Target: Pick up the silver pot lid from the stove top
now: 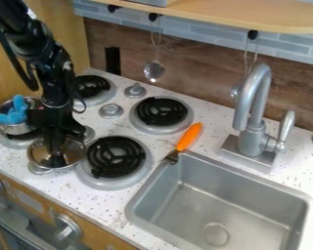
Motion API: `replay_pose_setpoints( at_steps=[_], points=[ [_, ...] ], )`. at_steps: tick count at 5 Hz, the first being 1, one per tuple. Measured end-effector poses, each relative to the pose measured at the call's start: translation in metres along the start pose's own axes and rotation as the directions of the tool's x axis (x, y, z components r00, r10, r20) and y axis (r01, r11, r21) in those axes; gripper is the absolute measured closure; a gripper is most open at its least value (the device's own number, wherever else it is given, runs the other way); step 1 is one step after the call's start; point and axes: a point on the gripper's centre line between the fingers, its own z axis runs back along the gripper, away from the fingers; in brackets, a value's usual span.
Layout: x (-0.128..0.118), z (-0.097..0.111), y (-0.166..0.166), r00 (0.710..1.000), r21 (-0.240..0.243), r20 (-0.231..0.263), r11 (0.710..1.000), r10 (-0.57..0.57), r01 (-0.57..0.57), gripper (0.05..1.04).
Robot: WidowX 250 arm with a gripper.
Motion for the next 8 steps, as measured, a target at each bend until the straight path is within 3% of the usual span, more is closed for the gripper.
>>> replay_pose_setpoints(
  at_steps=[1, 3, 4, 6, 8],
  points=[
    [-0.002, -0.001, 0.002, 1.0, -0.024, -0.018, 1.0, -0.013, 0.013, 0.836],
    [-0.005, -0.001, 0.006, 0.999, -0.05, -0.037, 0.999, 0.0, -0.001, 0.24],
    [-0.004, -0.004, 0.009, 0.999, -0.047, -0.048, 0.999, 0.01, -0.013, 0.069],
    [-0.001, -0.003, 0.023, 0.998, -0.024, -0.049, 0.998, 0.051, -0.052, 0.073],
    [0.003, -0.019, 0.033, 0.989, -0.005, -0.12, 0.996, 0.091, -0.092, 0.073]
  ],
)
